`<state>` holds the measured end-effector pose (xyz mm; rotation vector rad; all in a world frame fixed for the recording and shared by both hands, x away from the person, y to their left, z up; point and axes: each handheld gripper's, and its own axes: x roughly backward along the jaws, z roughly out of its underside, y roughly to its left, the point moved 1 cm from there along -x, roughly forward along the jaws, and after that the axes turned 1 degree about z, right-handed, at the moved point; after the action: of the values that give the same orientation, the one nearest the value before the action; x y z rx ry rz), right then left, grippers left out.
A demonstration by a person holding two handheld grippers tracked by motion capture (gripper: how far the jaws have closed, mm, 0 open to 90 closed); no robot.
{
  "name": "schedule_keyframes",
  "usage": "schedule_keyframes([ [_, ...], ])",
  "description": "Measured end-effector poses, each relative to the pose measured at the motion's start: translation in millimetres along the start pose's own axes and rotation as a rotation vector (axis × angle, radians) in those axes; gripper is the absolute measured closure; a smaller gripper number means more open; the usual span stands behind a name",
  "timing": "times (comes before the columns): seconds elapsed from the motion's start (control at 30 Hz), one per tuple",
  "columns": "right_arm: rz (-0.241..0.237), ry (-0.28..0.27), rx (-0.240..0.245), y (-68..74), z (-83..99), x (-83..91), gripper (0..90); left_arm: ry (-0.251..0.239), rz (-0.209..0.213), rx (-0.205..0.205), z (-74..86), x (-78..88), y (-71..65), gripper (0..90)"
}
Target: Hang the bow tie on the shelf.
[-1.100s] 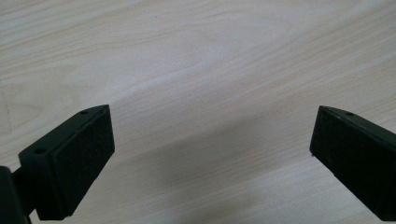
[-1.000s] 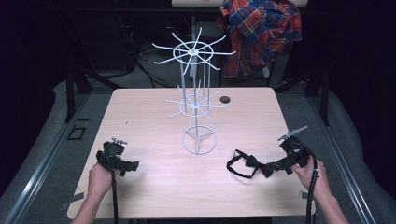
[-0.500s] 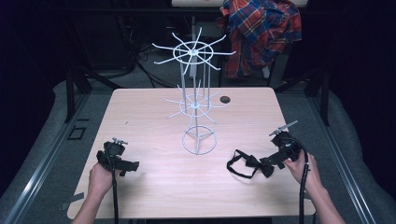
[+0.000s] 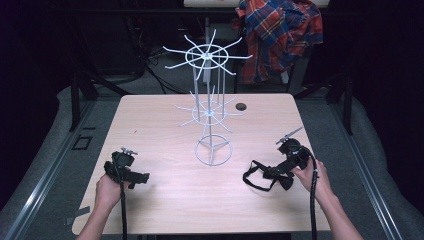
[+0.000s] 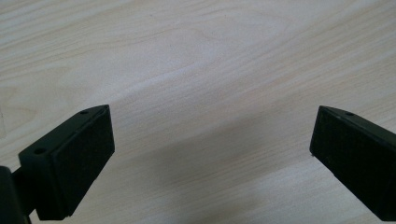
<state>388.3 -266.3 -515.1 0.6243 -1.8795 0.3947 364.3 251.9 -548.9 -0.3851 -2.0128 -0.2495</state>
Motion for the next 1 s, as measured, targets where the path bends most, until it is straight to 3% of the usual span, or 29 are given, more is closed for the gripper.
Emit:
schedule_keyframes([
  [0.13, 0.0, 0.038, 0.015, 3.3, -4.9, -9.2, 13.4, 0.005, 0.004, 0.002, 0.1, -0.5, 0.3, 0.0],
  [0.27, -0.012, 0.042, 0.008, 5.9, -5.2, -15.4, 18.7, 0.005, 0.005, 0.003, 0.1, -0.6, -0.1, 0.0],
  [0.53, 0.004, 0.116, 0.053, 6.8, -2.4, -24.7, 38.8, 0.006, 0.007, -0.005, -0.2, -0.4, -0.6, 0.0],
  [0.57, -0.002, 0.049, -0.005, 10.5, 0.6, -30.5, 41.5, 0.007, 0.006, -0.006, -0.2, -0.5, -0.4, 0.0],
  [0.6, 0.001, 0.107, 0.035, 8.4, -1.1, -28.2, 43.1, 0.007, 0.006, -0.006, -0.2, -0.5, -0.4, 0.0],
  [0.8, 0.022, 0.149, 0.052, 9.3, 0.6, -34.1, 52.7, 0.015, 0.01, -0.011, -0.5, -1.5, -0.3, 0.0],
  [0.83, 0.031, 0.164, 0.06, 9.4, 0.8, -35.4, 58.8, 0.012, 0.008, -0.011, -0.6, -1.9, -0.7, 0.0],
  [1.0, 0.028, 0.143, 0.051, 11.6, 1.4, -36.1, 71.1, 0.019, 0.012, -0.013, -0.8, -2.1, -1.4, 0.0],
])
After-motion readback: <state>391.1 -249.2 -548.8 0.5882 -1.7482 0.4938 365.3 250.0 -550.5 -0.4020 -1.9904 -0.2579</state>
